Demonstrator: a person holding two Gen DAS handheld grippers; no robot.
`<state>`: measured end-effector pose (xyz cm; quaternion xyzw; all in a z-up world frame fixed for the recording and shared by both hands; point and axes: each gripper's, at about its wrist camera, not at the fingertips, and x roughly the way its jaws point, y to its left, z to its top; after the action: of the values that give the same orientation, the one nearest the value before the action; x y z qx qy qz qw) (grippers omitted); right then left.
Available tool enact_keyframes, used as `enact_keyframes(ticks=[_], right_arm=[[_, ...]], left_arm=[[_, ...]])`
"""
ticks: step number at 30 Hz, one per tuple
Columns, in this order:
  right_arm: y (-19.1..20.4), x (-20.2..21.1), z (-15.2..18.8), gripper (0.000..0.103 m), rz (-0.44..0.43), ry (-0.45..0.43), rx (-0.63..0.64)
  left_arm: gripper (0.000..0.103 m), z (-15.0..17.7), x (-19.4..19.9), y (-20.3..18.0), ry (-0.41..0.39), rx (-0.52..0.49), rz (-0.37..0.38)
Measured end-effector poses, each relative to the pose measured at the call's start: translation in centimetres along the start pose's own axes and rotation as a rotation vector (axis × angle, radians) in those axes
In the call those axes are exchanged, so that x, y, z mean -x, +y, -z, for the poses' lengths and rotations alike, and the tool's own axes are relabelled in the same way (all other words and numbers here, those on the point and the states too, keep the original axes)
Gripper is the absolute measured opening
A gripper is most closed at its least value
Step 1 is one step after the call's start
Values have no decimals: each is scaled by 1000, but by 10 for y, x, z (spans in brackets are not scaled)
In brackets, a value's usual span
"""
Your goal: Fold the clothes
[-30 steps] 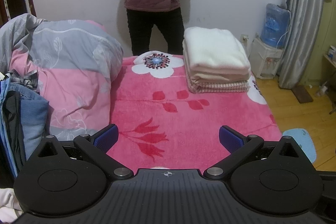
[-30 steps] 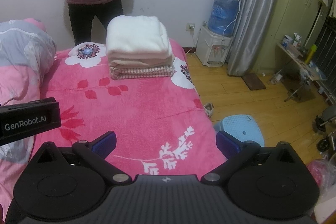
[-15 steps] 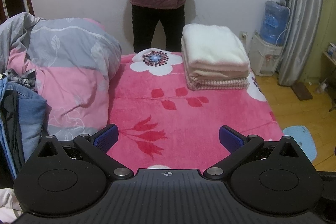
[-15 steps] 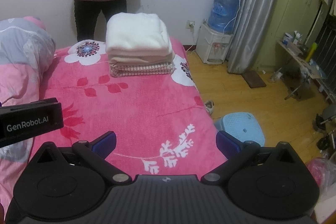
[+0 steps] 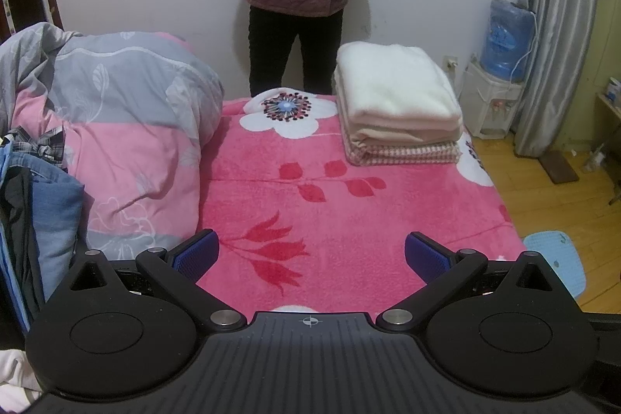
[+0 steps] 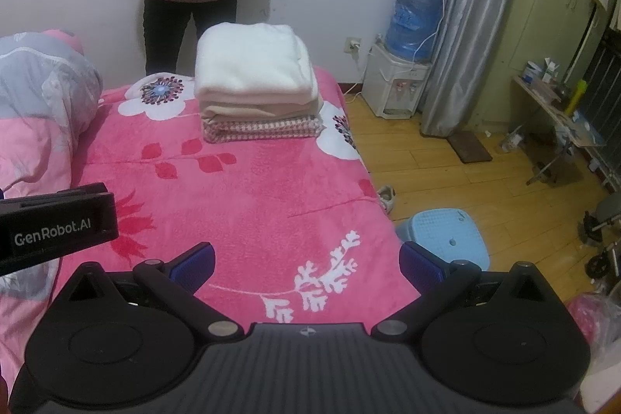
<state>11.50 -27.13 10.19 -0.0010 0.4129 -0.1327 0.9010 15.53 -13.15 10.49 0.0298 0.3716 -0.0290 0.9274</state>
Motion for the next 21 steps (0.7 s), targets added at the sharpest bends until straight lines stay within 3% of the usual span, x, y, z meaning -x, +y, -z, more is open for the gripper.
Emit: enact_keyframes(ticks=[21], right_arm=[[-1, -1, 2, 103, 0, 2, -4]], left_arm=[[103, 0, 0, -1, 2, -2, 1]])
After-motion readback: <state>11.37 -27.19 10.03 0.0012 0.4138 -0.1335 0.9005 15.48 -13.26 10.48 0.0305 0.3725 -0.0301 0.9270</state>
